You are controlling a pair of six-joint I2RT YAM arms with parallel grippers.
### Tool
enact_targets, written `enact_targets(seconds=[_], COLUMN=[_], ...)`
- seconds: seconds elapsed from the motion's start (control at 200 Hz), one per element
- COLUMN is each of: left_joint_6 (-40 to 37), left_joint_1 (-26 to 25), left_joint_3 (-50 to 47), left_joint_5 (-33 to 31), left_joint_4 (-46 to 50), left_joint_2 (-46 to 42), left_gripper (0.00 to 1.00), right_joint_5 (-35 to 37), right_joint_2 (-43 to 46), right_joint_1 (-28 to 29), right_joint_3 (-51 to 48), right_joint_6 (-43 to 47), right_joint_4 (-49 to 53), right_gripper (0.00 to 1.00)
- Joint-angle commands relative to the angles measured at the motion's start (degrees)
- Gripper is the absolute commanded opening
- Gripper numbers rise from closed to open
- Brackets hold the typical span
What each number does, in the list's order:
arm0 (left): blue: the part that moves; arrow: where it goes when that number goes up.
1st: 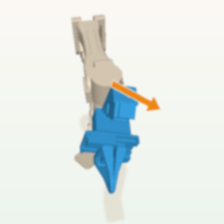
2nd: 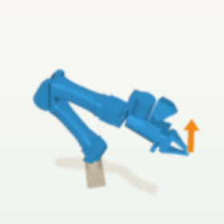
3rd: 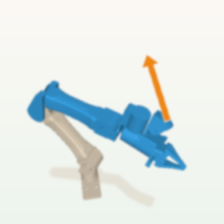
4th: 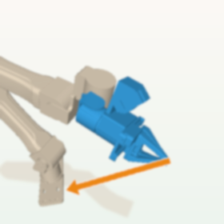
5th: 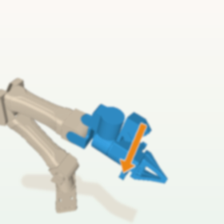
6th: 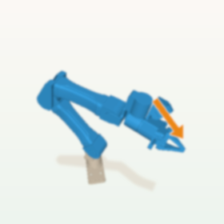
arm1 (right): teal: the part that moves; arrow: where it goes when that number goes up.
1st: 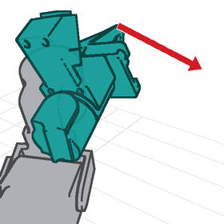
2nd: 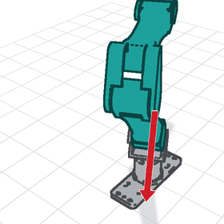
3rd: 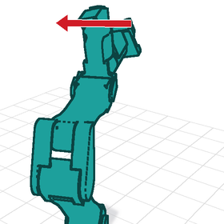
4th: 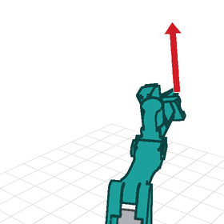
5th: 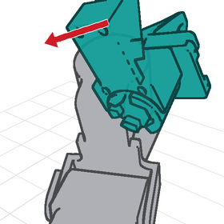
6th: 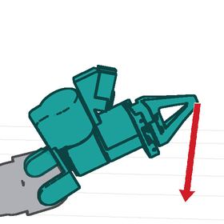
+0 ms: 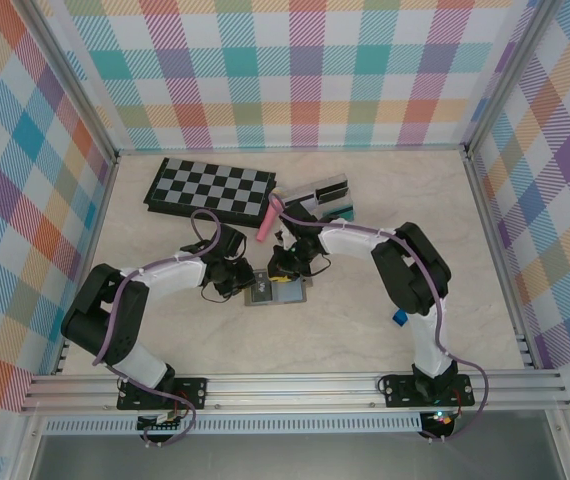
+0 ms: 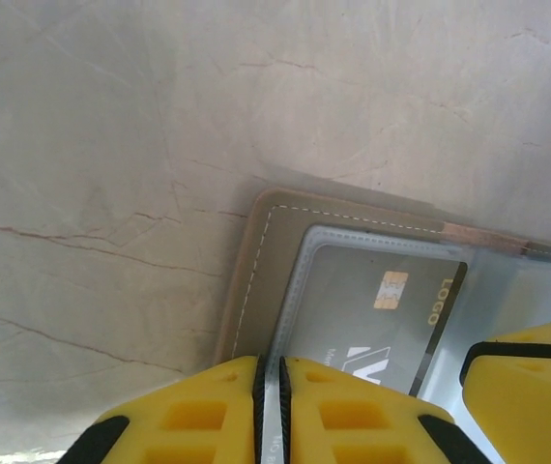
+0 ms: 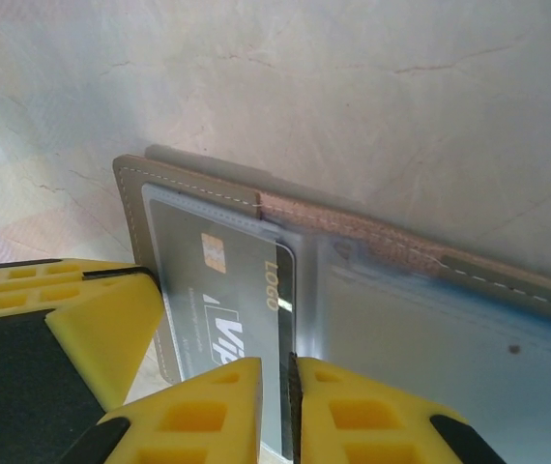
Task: Take the credit cards out of the card holder
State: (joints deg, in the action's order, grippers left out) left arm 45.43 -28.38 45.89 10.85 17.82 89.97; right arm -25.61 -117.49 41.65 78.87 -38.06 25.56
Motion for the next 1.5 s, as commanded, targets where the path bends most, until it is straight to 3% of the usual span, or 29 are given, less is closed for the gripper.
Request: enact_targets(seconds=[0.0, 1.05, 1.495], left_joint_6=[-0.2, 0.0, -0.2], left_joint_1=[-0.4, -0.4, -0.4], left_joint_3=[-1.1, -3.5, -3.3], left_joint_5=[-1.4, -1.0, -1.9], left_joint_4=[1.0, 0.0, 1.4], left_joint_2=[0.1, 0.1, -0.8], left_gripper=[0.14, 0.05, 0.03], right_joint_5=[-1.0, -5.7, -3.6], right_joint_2=[-1.4, -3.8, -1.6], right_joint_1=[0.3, 0.2, 0.2], right_joint_3=[1.6, 1.5, 0.2], right_joint_6=[1.1, 0.2, 0.6], right_joint_4=[1.3, -1.2, -0.6], right_gripper=[0.17, 0.15, 0.07])
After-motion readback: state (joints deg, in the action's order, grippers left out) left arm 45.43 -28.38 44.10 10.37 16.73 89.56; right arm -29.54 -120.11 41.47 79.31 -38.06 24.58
